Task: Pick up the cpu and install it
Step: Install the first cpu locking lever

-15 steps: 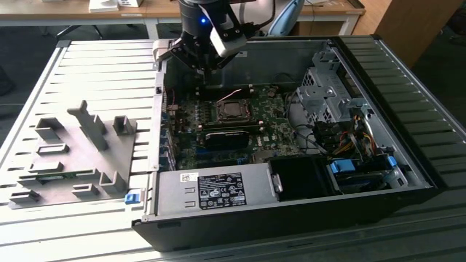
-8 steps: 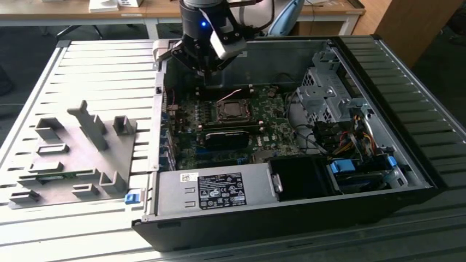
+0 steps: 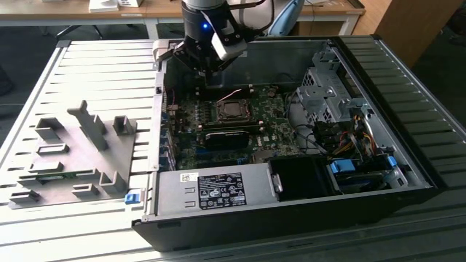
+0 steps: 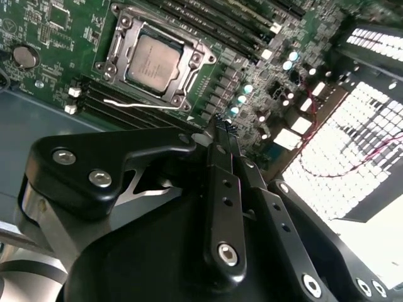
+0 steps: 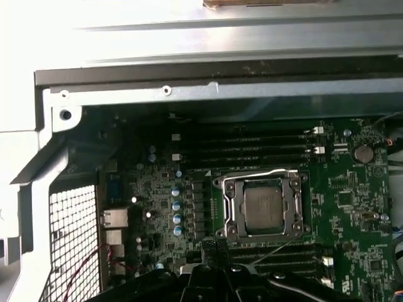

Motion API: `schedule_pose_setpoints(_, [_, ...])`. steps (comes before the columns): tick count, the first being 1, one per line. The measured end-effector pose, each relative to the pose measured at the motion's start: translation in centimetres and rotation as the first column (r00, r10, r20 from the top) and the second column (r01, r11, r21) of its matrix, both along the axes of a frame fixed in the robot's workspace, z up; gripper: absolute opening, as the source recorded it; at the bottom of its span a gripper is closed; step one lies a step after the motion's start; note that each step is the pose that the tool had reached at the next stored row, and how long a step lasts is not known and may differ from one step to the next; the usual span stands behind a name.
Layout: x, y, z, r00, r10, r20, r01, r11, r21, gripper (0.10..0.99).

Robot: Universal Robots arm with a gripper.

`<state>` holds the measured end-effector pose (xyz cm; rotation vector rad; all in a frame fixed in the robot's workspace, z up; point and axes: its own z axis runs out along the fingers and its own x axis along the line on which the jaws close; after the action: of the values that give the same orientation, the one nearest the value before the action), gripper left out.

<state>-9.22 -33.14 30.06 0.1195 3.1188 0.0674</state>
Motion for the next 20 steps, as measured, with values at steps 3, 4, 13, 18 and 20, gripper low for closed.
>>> schedule_pose_setpoints(3, [0.11,0.25,-0.34,1.0000,0.000,-0.0005,0.000,1.0000,0.000,0.106])
schedule_pose_setpoints(4, [0.15,0.31,-0.50,1.0000,0.000,-0.0008,0.000,1.0000,0.000,0.106])
schedule_pose_setpoints(13, [0.53,0.54,-1.85,1.0000,0.000,-0.0026,0.000,1.0000,0.000,0.106])
schedule_pose_setpoints(18, [0.83,0.60,-2.30,1.0000,0.000,-0.0036,0.000,1.0000,0.000,0.106])
schedule_pose_setpoints(20, [1.03,0.65,-2.45,1.0000,0.000,-0.0044,0.000,1.0000,0.000,0.106])
